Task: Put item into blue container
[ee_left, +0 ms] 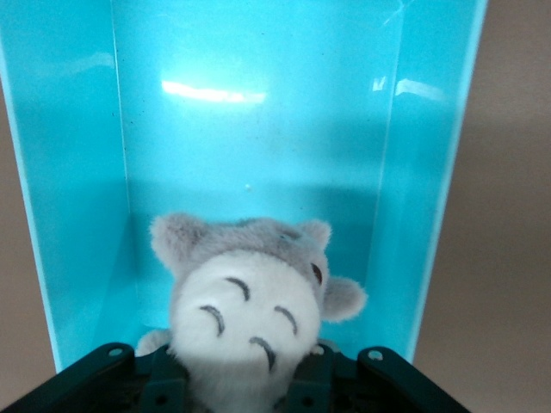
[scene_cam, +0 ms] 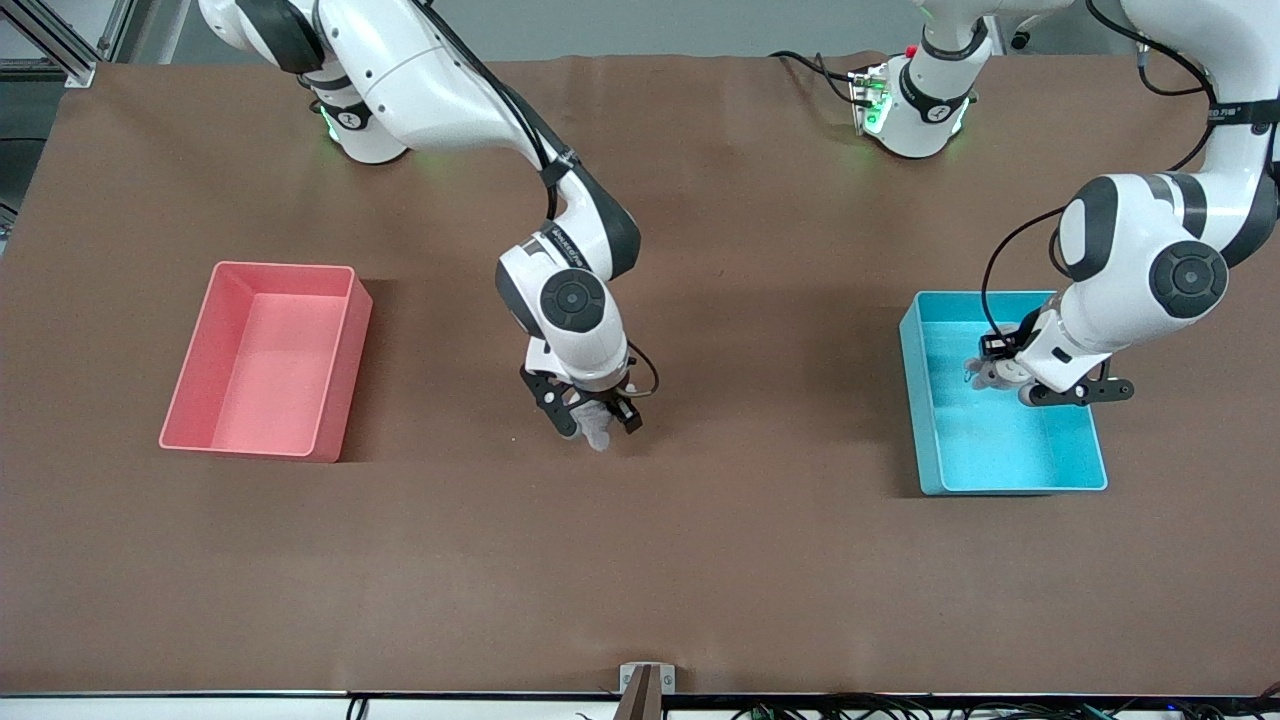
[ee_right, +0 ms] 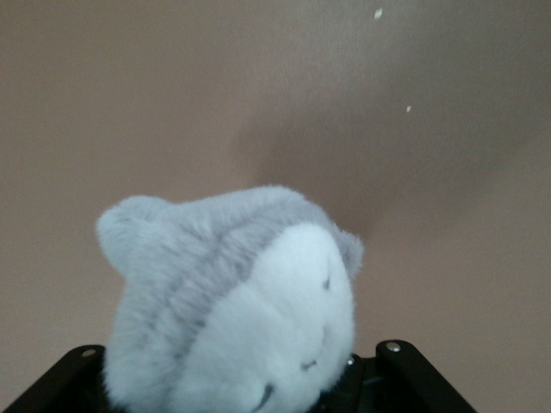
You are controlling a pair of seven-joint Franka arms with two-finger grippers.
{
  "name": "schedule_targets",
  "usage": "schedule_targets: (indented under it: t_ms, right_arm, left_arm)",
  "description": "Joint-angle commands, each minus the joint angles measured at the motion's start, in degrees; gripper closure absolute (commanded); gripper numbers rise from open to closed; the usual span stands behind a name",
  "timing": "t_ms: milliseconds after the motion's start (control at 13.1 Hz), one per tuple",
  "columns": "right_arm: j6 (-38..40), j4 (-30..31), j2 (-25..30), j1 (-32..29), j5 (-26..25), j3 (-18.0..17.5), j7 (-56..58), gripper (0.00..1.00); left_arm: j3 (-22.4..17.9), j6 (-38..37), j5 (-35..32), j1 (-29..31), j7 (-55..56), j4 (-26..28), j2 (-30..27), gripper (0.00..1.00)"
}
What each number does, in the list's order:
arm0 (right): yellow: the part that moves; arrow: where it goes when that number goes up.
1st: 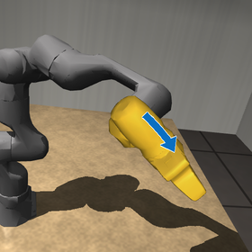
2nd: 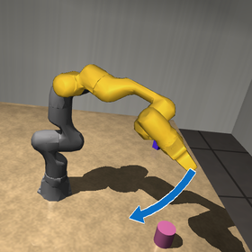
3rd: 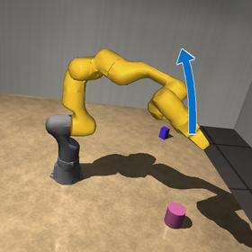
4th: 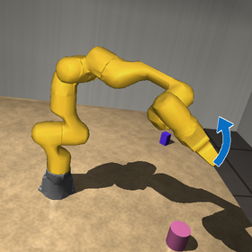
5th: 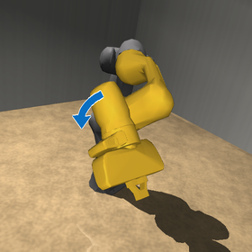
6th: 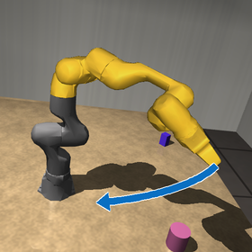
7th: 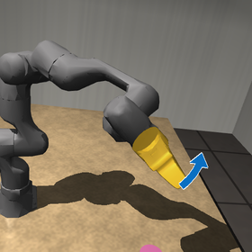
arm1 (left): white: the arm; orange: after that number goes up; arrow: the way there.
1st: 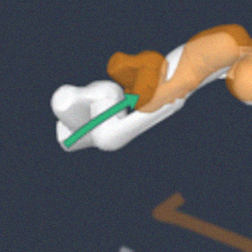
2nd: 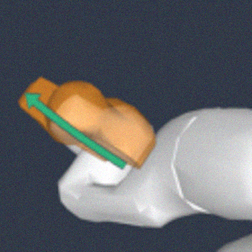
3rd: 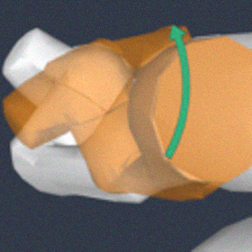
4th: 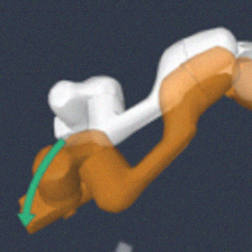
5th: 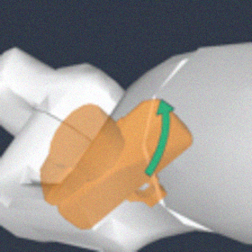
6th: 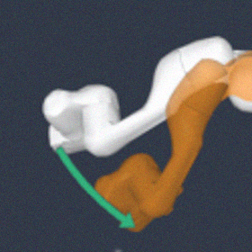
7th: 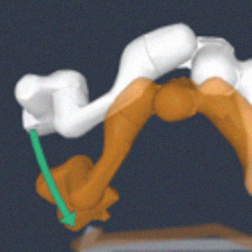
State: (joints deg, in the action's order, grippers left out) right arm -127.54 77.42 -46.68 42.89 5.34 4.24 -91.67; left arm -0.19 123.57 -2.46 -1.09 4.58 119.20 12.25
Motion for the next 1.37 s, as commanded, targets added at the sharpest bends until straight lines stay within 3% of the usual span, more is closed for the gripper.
schedule_targets:
  t_ms: [0,76,228,304,380,456,608,685,761,837,1141,1293]
  right_arm:
    - [-1.9,-1.5,-3.0,2.0,0.0,0.5,-2.4,0.93]
    - [-3.5,-1.5,-4.0,2.4,0.1,0.5,-3.0,0.89]
    - [-6.1,-1.5,-5.7,3.4,0.2,0.5,-4.1,0.64]
    - [-6.4,-1.4,-5.9,3.7,0.1,0.5,-4.3,0.41]
    - [-6.3,-1.4,-5.9,3.9,0.1,0.5,-4.5,0.05]
    - [-6.4,-1.4,-5.8,4.2,-0.1,0.5,-4.2,0.00]
    - [-5.8,-1.5,-5.1,3.6,-0.2,0.6,-3.5,0.00]
    - [-5.7,-1.5,-4.3,3.3,-0.3,0.6,-3.3,0.00]
    - [-5.4,-1.5,-3.7,3.2,-0.2,0.7,-2.3,0.00]
    - [-3.9,-1.6,-2.9,2.8,0.2,0.6,-0.9,0.00]
    - [9.5,-7.4,-1.0,-0.7,0.4,0.2,5.9,0.00]
    - [14.1,-8.2,2.5,-3.3,0.5,0.4,13.6,0.00]
  left_arm:
    - [0.7,3.4,-1.1,1.7,-1.9,1.4,1.9,0.77]
    - [0.6,5.3,-1.1,2.1,-3.1,2.5,2.6,0.77]
    - [0.7,8.5,-1.1,3.5,-4.0,4.1,3.8,0.77]
    - [0.7,9.9,-1.1,3.7,-4.7,4.8,4.5,0.75]
    - [0.7,10.5,-1.1,3.9,-5.3,5.1,5.0,0.73]
    - [0.7,10.5,-1.1,4.5,-5.6,5.2,5.4,0.72]
    - [0.7,10.5,-1.1,4.6,-5.8,5.2,5.6,0.64]
    - [0.7,10.5,-1.1,4.6,-5.8,5.1,5.5,0.41]
    - [0.7,10.5,-1.1,4.5,-5.9,5.0,5.2,0.10]
    - [0.7,10.1,-1.1,4.5,-5.9,4.7,4.8,0.00]
    - [0.9,9.4,-1.1,4.4,-5.9,4.5,2.3,0.00]
    - [0.9,8.0,-1.1,4.3,-5.9,3.7,1.2,0.00]
